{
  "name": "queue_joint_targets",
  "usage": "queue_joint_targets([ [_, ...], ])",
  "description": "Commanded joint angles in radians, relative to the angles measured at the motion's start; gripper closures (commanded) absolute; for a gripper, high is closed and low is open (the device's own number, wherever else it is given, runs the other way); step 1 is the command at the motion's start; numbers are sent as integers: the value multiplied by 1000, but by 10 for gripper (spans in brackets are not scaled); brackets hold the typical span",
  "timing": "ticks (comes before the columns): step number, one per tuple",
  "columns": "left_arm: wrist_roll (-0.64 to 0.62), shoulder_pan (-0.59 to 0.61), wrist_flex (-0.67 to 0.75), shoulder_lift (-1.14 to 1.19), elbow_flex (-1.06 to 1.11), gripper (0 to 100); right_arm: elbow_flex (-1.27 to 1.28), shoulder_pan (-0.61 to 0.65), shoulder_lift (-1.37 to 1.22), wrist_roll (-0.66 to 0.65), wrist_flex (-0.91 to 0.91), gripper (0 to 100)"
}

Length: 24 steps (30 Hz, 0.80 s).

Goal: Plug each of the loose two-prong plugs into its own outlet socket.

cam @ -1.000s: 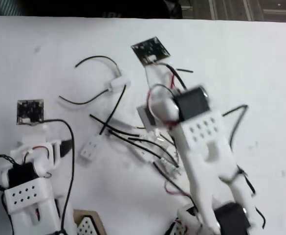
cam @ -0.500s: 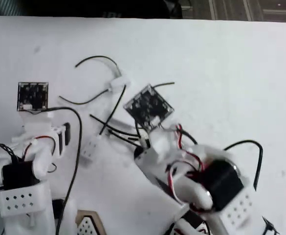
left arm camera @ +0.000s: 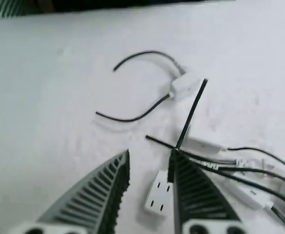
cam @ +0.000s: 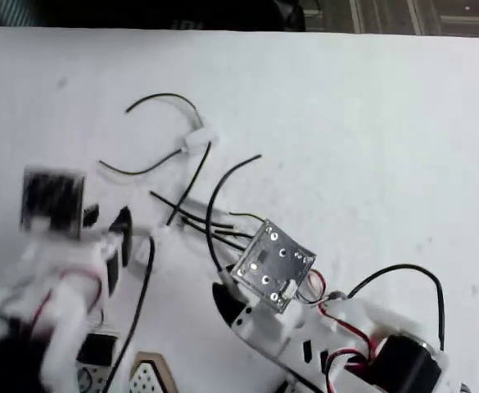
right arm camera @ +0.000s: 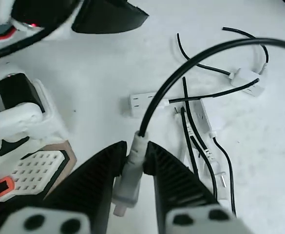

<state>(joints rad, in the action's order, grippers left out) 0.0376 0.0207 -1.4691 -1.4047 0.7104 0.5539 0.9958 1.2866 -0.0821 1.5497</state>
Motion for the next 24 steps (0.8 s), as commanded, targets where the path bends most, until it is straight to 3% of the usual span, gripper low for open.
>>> queue_joint_targets([
  [1, -21, -71, 61, -228, 48, 957, 35, 38, 35, -2, -62, 981],
  [11, -21, -245, 149, -409, 250, 978, 157, 182, 107, 72, -280, 981],
  [24, 71, -460, 114, -412, 258, 977, 267, 183, 114, 69, -380, 982],
])
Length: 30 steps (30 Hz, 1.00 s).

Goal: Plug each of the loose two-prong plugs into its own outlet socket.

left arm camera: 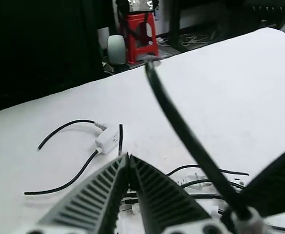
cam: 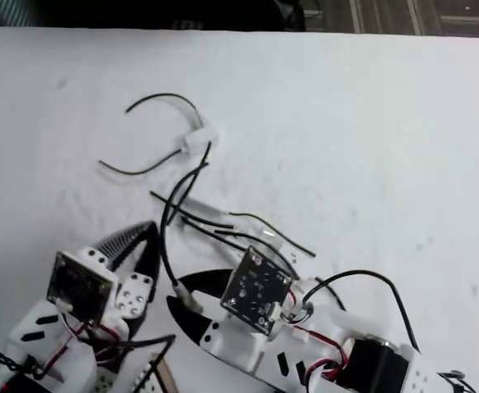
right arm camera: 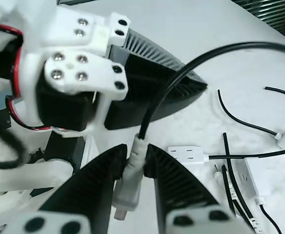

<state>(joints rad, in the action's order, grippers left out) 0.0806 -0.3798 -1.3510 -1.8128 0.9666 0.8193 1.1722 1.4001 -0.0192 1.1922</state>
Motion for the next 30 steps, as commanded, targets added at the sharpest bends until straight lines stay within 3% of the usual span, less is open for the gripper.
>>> queue_joint_targets([
  [1, 34, -68, -5, -4, 2, 977, 11, 7, 1, 6, -22, 982],
  [19, 149, -285, -12, -2, 55, 977, 61, 8, -2, 6, -24, 982],
  [30, 218, -255, -26, -4, 54, 978, 98, 5, -1, 6, -44, 982],
])
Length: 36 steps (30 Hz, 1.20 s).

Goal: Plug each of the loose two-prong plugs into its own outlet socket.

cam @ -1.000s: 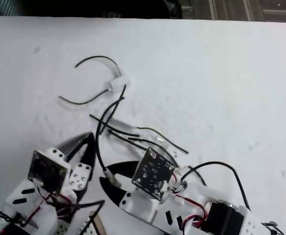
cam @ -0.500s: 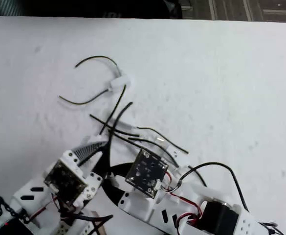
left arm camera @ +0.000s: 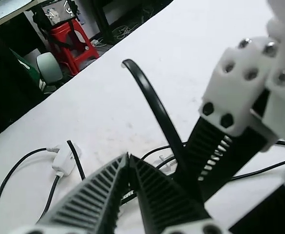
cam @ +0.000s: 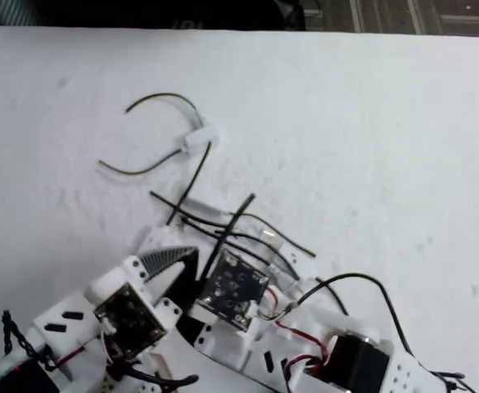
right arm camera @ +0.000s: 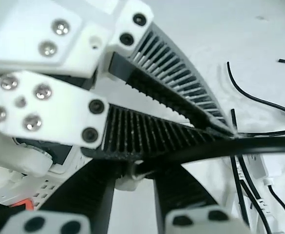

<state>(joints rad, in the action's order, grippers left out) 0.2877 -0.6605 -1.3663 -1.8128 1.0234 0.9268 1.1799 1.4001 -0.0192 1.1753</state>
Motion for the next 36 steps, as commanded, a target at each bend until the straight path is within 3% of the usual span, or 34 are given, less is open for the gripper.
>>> queue_joint_targets([
  [1, 8, 65, -12, -5, -9, 978, -9, -4, -1, 6, -27, 982],
  [8, 3, 433, 46, -4, -9, 978, 28, -41, -2, 5, -97, 982],
  [18, 3, 670, 43, -1, -2, 978, 147, -171, -199, -60, -355, 982],
  [29, 11, 1013, 0, -1, 54, 977, 141, -173, -645, -184, -743, 982],
  [36, -8, 1142, 80, -4, 224, 977, 0, -174, -912, -193, -788, 982],
])
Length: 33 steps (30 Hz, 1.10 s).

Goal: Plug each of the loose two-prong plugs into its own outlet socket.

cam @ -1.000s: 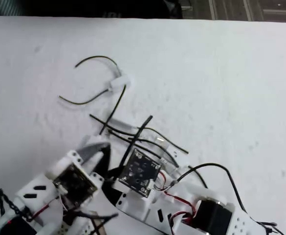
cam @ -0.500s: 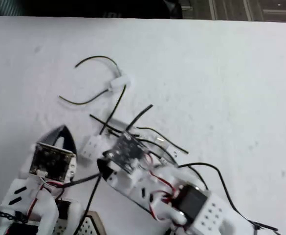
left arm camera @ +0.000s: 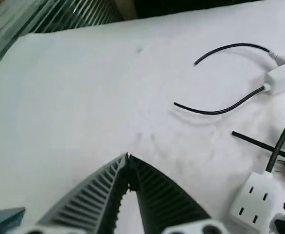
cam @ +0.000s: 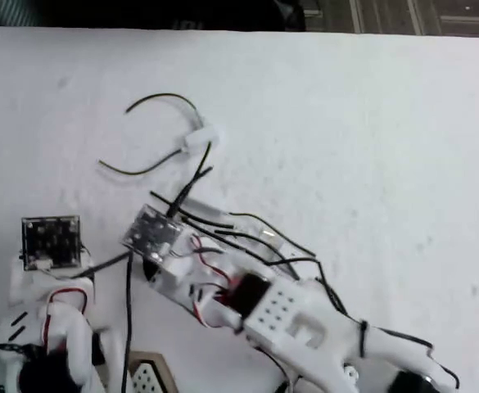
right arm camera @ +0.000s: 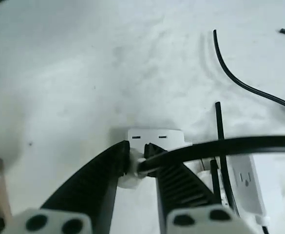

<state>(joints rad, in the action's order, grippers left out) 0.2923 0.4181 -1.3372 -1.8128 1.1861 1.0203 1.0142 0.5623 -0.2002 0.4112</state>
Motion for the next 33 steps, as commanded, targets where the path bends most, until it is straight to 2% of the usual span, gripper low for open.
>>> queue_joint_targets([
  [1, -31, 76, 58, -4, 78, 977, -114, -8, -110, -12, -33, 982],
  [9, -104, 147, 98, -5, 118, 977, -147, -7, -260, -8, -173, 981],
  [22, -195, 286, 98, -5, 112, 977, -152, -12, -269, -2, -203, 981],
  [27, -203, 295, 106, -5, 112, 977, -155, -12, -321, -3, -289, 981],
  [33, -203, 294, 106, -5, 114, 977, -178, -53, -366, -11, -285, 981],
])
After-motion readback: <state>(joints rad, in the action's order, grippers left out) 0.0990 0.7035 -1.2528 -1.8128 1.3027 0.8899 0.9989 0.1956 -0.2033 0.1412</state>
